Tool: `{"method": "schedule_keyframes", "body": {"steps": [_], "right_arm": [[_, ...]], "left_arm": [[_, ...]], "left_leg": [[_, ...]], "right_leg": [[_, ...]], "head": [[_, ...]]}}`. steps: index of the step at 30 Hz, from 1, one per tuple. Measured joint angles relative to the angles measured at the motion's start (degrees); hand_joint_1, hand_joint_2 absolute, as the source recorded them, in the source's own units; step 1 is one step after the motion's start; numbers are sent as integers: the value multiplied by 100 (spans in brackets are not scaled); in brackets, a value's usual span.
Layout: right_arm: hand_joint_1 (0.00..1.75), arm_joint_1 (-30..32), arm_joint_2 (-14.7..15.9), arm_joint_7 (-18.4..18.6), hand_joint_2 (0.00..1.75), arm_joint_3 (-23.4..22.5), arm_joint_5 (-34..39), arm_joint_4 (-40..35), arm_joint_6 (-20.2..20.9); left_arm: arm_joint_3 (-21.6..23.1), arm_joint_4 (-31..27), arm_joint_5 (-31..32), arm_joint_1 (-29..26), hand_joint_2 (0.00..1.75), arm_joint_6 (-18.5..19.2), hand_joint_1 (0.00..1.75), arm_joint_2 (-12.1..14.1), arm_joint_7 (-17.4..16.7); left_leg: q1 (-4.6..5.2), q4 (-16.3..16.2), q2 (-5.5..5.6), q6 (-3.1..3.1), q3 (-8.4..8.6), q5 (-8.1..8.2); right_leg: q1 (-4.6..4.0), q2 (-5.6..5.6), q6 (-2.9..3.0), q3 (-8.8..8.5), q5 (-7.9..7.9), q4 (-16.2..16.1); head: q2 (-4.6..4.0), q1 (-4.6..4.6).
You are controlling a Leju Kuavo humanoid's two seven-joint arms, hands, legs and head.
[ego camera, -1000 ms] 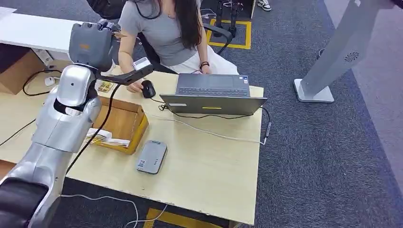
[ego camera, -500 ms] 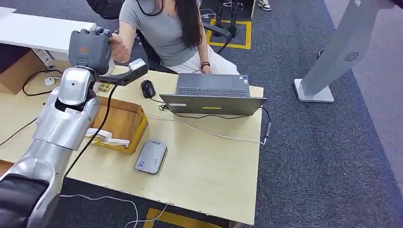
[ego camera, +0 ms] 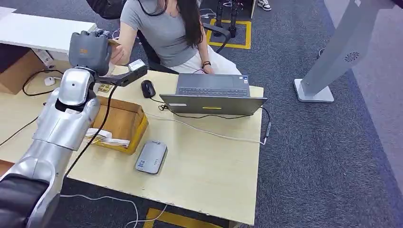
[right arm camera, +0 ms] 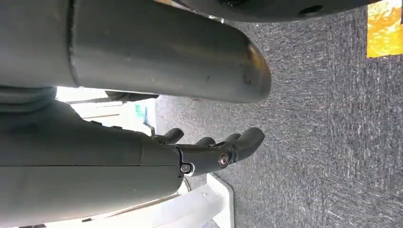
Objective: Pass the card to the sensor for recognition and then transmit it.
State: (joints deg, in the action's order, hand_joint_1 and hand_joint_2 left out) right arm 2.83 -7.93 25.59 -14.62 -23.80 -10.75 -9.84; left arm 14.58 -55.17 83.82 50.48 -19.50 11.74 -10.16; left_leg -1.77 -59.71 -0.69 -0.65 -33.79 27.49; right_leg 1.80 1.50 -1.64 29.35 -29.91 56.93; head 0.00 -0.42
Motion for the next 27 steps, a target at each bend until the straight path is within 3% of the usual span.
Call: {"method": "schedule_keyframes", "body": {"steps": [19, 20, 22, 24, 25, 27], "right_arm": [[0, -1, 2, 0, 0, -2, 0, 0, 0], [0, -1, 2, 0, 0, 0, 0, 0, 0], [0, -1, 2, 0, 0, 0, 0, 0, 0], [0, -4, 2, -48, 0, -2, 2, 0, 0], [0, -4, 2, -83, 0, -2, 0, 0, 2], [0, 3, 2, -120, 0, -4, 0, 0, 9]], "left_arm": [[-2, 24, 0, -1, 175, 0, 175, 0, 0], [-2, 24, 0, -1, 175, -2, 0, 0, 0], [-2, 24, -27, -1, 175, -17, 0, 0, 15], [-17, -90, -503, -134, 175, -262, 0, -2, 412], [-44, -384, -770, -415, 175, -368, 0, 0, 650], [-74, -1096, -960, -1035, 175, -435, 0, 5, 734]], "left_leg": [[0, 0, 0, 0, -8, 0], [0, 0, 0, 0, -9, 0], [0, 0, 0, 0, -10, 0], [3, 2, 0, 1, -10, 1], [9, 5, -10, 0, -1, 4], [7, 3, -8, -2, -3, 7]], "right_leg": [[0, 0, 0, 7, 0, -1], [0, -1, 0, 8, 0, -1], [0, -1, 0, 9, 0, -1], [1, -1, 0, 3, 0, -1], [7, -13, 0, 2, -1, -1], [7, -11, -4, 6, -6, -3]], "head": [[0, 0], [0, 2], [0, 2], [0, 7], [0, -2], [0, -13]]}}
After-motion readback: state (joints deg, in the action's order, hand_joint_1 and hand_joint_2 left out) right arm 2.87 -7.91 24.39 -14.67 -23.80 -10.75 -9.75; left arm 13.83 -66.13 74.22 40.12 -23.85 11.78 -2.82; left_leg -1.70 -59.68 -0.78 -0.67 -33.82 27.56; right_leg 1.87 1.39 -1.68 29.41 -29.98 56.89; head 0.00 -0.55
